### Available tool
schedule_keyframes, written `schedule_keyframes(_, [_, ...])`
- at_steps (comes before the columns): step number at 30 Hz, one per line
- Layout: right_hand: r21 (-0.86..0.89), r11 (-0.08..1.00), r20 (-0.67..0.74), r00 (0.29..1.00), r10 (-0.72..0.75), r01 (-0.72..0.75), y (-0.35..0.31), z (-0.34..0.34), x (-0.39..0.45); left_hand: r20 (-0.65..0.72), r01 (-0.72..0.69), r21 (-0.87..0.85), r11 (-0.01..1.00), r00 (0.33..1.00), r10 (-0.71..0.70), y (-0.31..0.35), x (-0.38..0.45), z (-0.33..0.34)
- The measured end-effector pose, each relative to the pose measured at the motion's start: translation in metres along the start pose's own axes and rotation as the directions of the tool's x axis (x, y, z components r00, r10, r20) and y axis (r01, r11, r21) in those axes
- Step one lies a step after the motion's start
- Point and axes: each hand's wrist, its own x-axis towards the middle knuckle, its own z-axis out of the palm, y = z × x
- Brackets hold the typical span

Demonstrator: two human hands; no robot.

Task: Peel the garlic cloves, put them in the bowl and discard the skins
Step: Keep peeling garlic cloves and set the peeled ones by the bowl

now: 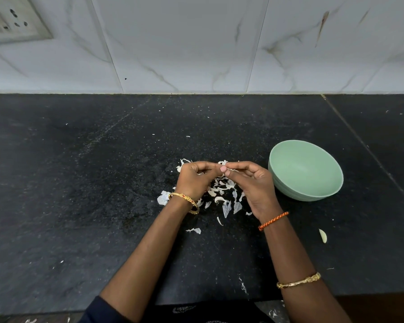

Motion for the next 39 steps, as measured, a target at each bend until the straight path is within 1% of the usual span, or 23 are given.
schedule_keyframes(5, [-0.076, 0.997, 0.013, 1.000, -0.014, 0.015, -0.001, -0.001, 0.000, 0.022, -0.064, 0.074, 0.995, 0.998, 0.063, 0.001, 0.001, -0.003])
schedule_keyframes(9, [-0.103, 0.993, -0.007, 0.999, -0.054, 0.053, 0.000, -0.001, 0.001, 0.037, -0.034, 0.069, 0.997, 0.999, 0.031, 0.001, 0.002, -0.006])
schedule_keyframes(13, [-0.151, 0.977, -0.039, 0.987, -0.156, 0.149, 0.005, 0.002, 0.000, -0.010, 0.015, 0.024, 1.000, 1.000, -0.014, 0.007, 0.000, -0.003])
schedule_keyframes(17, [-0.237, 0.934, -0.022, 0.960, -0.280, 0.267, 0.009, 0.005, -0.003, -0.029, 0.041, 0.069, 0.997, 0.999, -0.039, 0.009, 0.003, -0.001])
schedule_keyframes(20, [-0.237, 0.915, -0.007, 0.941, -0.339, 0.328, 0.009, 0.009, -0.004, -0.028, 0.050, 0.057, 0.997, 0.998, -0.049, 0.012, 0.003, 0.000])
schedule_keyframes(23, [-0.184, 0.918, 0.000, 0.934, -0.358, 0.352, 0.009, 0.009, -0.004, -0.005, 0.086, -0.013, 0.996, 0.996, -0.086, 0.018, 0.001, 0.001])
schedule_keyframes(26, [-0.092, 0.934, -0.026, 0.937, -0.349, 0.345, 0.010, 0.012, -0.005, 0.010, 0.178, -0.081, 0.981, 0.984, -0.178, 0.021, 0.001, 0.000])
schedule_keyframes(28, [0.008, 0.951, -0.055, 0.950, -0.309, 0.309, 0.010, 0.015, -0.007, 0.033, 0.264, -0.100, 0.959, 0.965, -0.262, 0.021, 0.002, 0.000])
schedule_keyframes(31, [0.172, 0.963, -0.069, 0.978, -0.199, 0.208, 0.007, 0.019, -0.009, 0.103, 0.377, -0.114, 0.919, 0.925, -0.367, 0.021, 0.001, 0.000])
schedule_keyframes(35, [0.379, 0.923, -0.026, 0.998, -0.064, 0.070, 0.005, 0.018, -0.009, 0.151, 0.425, -0.053, 0.904, 0.898, -0.413, 0.018, 0.000, -0.001])
schedule_keyframes(37, [0.426, 0.905, -0.011, 1.000, -0.023, 0.026, 0.005, 0.016, -0.008, 0.153, 0.423, -0.010, 0.906, 0.896, -0.417, 0.019, -0.002, -0.001])
schedule_keyframes(39, [0.443, 0.896, 0.001, 1.000, 0.008, -0.007, 0.005, 0.013, -0.006, 0.112, 0.381, 0.047, 0.923, 0.917, -0.384, 0.022, -0.004, -0.001])
